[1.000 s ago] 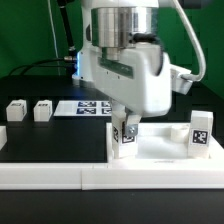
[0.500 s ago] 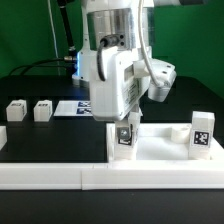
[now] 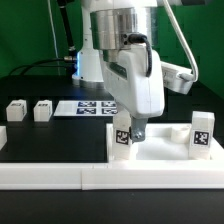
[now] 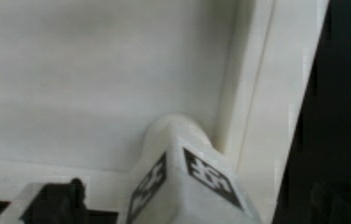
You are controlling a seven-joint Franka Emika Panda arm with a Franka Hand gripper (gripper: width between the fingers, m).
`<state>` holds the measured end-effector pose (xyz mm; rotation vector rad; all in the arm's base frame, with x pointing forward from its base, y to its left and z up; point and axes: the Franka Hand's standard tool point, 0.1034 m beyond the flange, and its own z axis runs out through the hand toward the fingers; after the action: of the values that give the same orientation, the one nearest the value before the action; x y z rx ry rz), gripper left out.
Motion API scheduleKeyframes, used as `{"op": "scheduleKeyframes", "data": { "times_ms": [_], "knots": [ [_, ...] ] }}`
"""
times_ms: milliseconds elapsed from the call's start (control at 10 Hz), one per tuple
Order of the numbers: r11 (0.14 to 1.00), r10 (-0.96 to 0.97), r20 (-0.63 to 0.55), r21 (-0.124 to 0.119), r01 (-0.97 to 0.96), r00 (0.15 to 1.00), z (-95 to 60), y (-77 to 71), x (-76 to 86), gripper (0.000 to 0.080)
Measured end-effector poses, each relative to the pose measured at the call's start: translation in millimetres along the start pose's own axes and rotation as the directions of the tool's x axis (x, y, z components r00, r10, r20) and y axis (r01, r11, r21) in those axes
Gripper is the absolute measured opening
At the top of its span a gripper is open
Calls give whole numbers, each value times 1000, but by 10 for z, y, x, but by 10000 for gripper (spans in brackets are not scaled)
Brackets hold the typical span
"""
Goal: Assemble square table
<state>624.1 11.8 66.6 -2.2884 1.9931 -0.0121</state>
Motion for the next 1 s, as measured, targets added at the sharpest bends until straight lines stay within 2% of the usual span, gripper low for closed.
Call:
{"op": "scheduleKeyframes", "data": {
  "times_ms": [400, 600, 800, 900, 1000],
  "knots": [
    [954, -301, -10, -5, 300, 954, -2, 0, 31, 649],
    [772, -636, -26, -9, 636, 771, 0, -28, 31, 649],
    [785, -619, -37, -2, 619, 785, 2, -51, 7, 649],
    [796, -605, -37, 0, 605, 795, 2, -50, 13, 538],
    [856, -517, -36, 3, 518, 855, 7, -47, 10, 538]
  ]
}}
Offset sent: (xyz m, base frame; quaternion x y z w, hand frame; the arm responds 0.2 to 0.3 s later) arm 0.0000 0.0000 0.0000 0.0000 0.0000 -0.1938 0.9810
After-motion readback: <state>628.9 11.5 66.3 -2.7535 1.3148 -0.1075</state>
